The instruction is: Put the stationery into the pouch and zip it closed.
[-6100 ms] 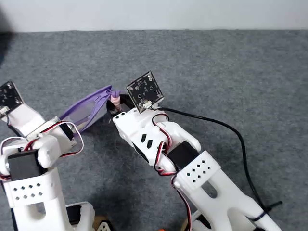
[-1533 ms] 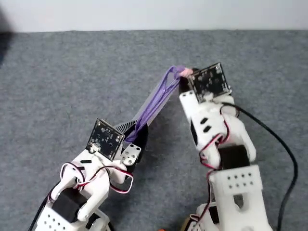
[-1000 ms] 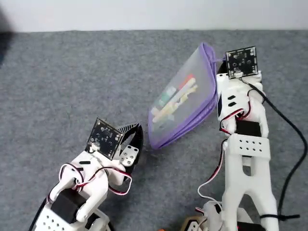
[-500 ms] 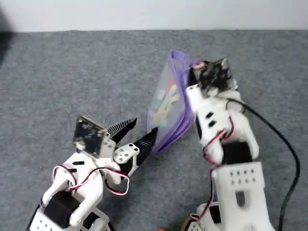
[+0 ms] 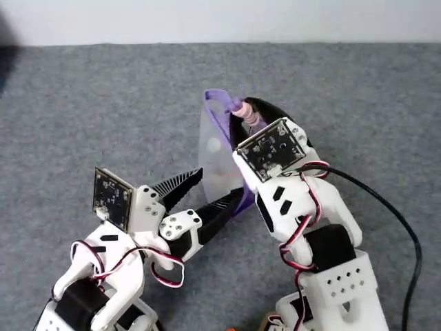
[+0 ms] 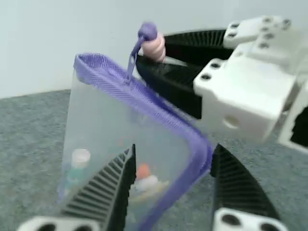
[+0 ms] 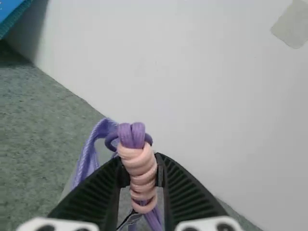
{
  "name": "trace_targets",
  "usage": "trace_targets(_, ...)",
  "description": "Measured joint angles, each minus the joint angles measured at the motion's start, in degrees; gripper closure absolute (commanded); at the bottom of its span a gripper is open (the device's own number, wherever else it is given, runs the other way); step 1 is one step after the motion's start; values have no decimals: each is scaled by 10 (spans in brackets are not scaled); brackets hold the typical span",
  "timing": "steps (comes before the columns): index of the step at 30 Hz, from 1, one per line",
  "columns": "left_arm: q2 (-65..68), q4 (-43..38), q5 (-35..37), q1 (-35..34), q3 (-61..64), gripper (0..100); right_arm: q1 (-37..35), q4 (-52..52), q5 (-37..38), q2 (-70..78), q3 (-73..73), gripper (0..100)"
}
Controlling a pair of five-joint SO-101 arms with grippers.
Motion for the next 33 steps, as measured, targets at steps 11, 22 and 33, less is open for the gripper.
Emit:
trace_targets(11,0,3,22,4,0,750,-15,0,0,20,-17,991)
trace_targets(22,0,45,22,4,0,750,127,50,-17,43,-17,991)
trace_targets(33,0,45,22,4,0,750,209,304,-18,31,-104,991)
